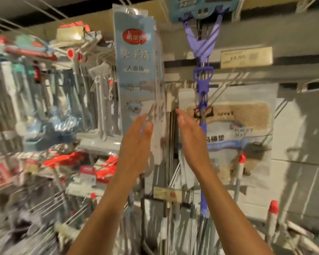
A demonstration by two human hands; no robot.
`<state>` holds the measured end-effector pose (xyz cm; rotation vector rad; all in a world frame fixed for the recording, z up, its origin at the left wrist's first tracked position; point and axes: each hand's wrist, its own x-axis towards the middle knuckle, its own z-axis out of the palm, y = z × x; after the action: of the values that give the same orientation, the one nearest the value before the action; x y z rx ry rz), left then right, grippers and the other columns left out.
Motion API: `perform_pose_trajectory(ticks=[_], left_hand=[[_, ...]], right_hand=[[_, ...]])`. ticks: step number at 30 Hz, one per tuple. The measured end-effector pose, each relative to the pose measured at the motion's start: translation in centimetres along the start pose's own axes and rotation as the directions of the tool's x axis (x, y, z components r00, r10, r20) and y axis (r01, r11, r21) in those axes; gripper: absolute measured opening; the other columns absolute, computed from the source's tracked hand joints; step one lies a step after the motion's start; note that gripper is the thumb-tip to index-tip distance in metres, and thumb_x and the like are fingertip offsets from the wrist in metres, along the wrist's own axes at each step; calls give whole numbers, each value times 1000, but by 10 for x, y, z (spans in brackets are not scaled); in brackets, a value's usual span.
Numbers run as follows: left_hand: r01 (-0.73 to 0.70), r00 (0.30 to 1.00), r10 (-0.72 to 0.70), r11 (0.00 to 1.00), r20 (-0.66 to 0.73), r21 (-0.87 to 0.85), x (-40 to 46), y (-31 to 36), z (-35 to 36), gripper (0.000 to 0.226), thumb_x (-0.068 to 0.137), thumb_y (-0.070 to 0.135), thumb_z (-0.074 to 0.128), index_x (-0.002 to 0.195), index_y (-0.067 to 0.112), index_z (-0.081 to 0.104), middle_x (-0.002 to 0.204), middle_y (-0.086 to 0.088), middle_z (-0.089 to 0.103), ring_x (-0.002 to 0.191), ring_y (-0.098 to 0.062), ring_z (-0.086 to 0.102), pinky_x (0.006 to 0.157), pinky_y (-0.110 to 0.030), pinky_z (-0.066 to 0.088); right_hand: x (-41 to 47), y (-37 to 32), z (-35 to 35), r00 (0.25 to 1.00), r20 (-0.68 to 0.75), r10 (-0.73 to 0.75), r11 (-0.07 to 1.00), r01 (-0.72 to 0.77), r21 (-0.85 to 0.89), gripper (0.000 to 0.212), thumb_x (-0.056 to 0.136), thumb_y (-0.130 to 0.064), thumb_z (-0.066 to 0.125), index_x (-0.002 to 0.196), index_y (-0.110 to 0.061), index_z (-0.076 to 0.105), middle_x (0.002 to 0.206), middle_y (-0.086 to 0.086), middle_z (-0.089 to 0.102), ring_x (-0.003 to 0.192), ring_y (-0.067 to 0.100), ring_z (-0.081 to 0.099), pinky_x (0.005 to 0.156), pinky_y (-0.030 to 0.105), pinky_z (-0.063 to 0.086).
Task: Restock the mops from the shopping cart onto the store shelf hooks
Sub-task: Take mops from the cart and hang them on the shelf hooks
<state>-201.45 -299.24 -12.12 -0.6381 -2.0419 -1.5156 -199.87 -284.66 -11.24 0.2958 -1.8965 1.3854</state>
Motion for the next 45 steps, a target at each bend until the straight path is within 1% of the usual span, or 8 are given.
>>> perform_pose_trajectory(ticks=[2, 5, 10, 13, 21, 27, 35, 45], left_hand=[[-32, 999, 36, 994, -33, 103, -34, 4, -22, 27, 98, 68, 29, 123, 78, 36, 128, 52, 40, 124, 25, 36, 107, -21, 34], [-12, 995, 40, 958, -90, 287, -77, -10, -53, 64, 93, 71, 25, 152, 48, 32, 160, 24, 27, 148, 1, 23, 121, -32, 21], [19, 989, 66, 835, -135, 550, -142, -22, -112, 77, 97, 70, 23, 156, 21, 33, 165, 0, 26, 153, -15, 21, 123, -42, 22], [61, 987, 51, 760, -153, 647, -178, -27, -153, 77, 99, 67, 27, 156, 16, 33, 165, -6, 25, 153, -22, 23, 120, -50, 29], [281, 953, -62, 553, -298, 784, -300, -25, -286, 74, 97, 67, 31, 153, 20, 40, 162, -10, 32, 150, -29, 29, 117, -54, 31], [502, 861, -137, 386, -490, 774, -404, -16, -392, 72, 94, 62, 36, 146, 14, 49, 156, -16, 41, 143, -36, 39, 114, -56, 35], [697, 715, -147, 224, -683, 682, -534, 9, -502, 73, 94, 61, 38, 144, 10, 51, 154, -19, 43, 141, -39, 43, 110, -59, 38], [906, 423, -133, 82, -897, 415, -634, 35, -563, 76, 91, 64, 33, 141, 11, 55, 153, -18, 44, 140, -39, 41, 111, -56, 37]], right_hand=[[-26, -6, 12, 999, 29, 12, 1000, -12, 1, 47, 103, -41, 43, 143, -19, 53, 149, -8, 47, 131, -7, 37, 96, -7, 21], [-64, -16, 30, 997, 73, -7, 1000, 7, -4, 62, 93, -59, 41, 144, -25, 52, 150, -16, 42, 139, -7, 32, 106, 0, 21], [-128, -31, 65, 985, 171, -34, 998, 43, -52, 75, 88, -70, 32, 149, -28, 45, 153, -20, 34, 145, -6, 25, 109, 3, 15], [-164, -43, 90, 973, 227, -40, 990, 69, -123, 75, 89, -71, 32, 150, -29, 43, 161, -13, 31, 148, -1, 21, 108, 3, 12], [-278, -107, 194, 914, 393, -103, 973, 175, -151, 86, 88, -81, 23, 153, -26, 38, 165, -5, 23, 152, 11, 17, 121, 39, 24], [-369, -161, 272, 831, 528, -174, 968, 243, -63, 83, 91, -80, 23, 153, -28, 38, 166, 0, 21, 154, 18, 14, 120, 53, 26], [-490, -239, 359, 670, 673, -312, 943, 303, 135, 83, 91, -79, 21, 151, -25, 42, 165, 1, 23, 154, 13, 7, 124, 41, 14], [-584, -294, 437, 427, 762, -487, 871, 303, 387, 84, 93, -77, 21, 148, -19, 48, 163, 6, 29, 152, 23, 19, 121, 52, 23]])
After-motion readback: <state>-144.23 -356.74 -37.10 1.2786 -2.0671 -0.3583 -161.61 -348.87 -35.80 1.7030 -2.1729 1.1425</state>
